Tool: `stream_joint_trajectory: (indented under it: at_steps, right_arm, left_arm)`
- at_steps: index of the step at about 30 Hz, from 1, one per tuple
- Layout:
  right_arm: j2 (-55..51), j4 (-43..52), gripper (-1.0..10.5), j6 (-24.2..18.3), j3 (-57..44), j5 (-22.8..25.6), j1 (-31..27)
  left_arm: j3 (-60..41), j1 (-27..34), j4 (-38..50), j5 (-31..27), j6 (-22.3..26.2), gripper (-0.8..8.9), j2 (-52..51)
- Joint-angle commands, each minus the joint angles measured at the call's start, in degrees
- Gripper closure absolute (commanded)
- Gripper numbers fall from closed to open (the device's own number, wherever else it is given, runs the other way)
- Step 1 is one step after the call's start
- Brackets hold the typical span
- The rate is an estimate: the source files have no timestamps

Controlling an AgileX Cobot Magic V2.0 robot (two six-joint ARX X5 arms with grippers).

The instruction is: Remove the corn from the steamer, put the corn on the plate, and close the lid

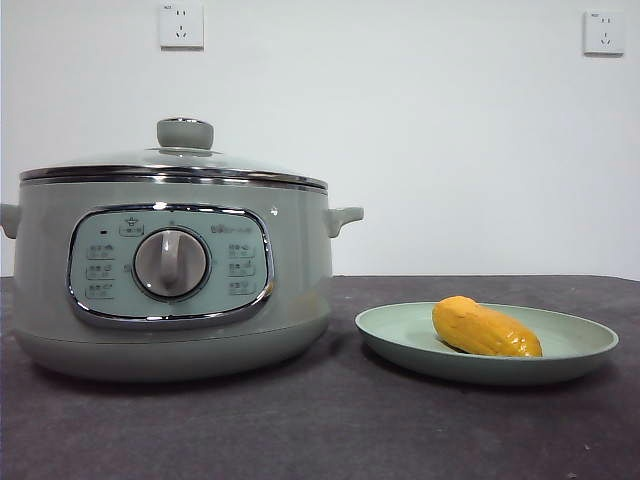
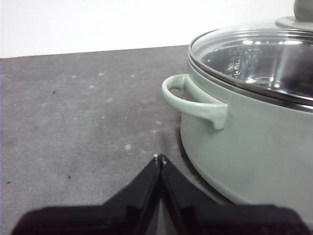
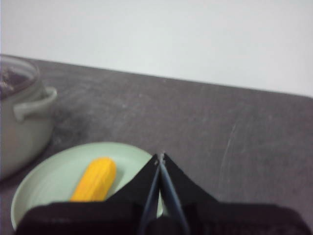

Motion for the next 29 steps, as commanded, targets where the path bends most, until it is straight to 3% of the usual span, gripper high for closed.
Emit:
stream_joint_trajectory:
  at_steps: [1, 4, 29]
  right_arm:
    - [-2.47, 0.83, 9.4, 1.22, -2.67, 0.48, -0.17]
    - [-4.74, 0.83, 9.4, 2.45, -4.74, 3.17, -0.15]
    - [-7.28, -4.15, 9.4, 5.64, -7.98, 3.17, -0.17]
  left_arm:
    - [-0.87, 0.17, 0.17, 0.26, 0.48, 8.17, -0.09]
    - [-0.87, 0.17, 0.17, 0.24, 0.48, 8.17, -0.09]
    - [-0.87, 0.17, 0.17, 0.24, 0.48, 8.17, -0.09]
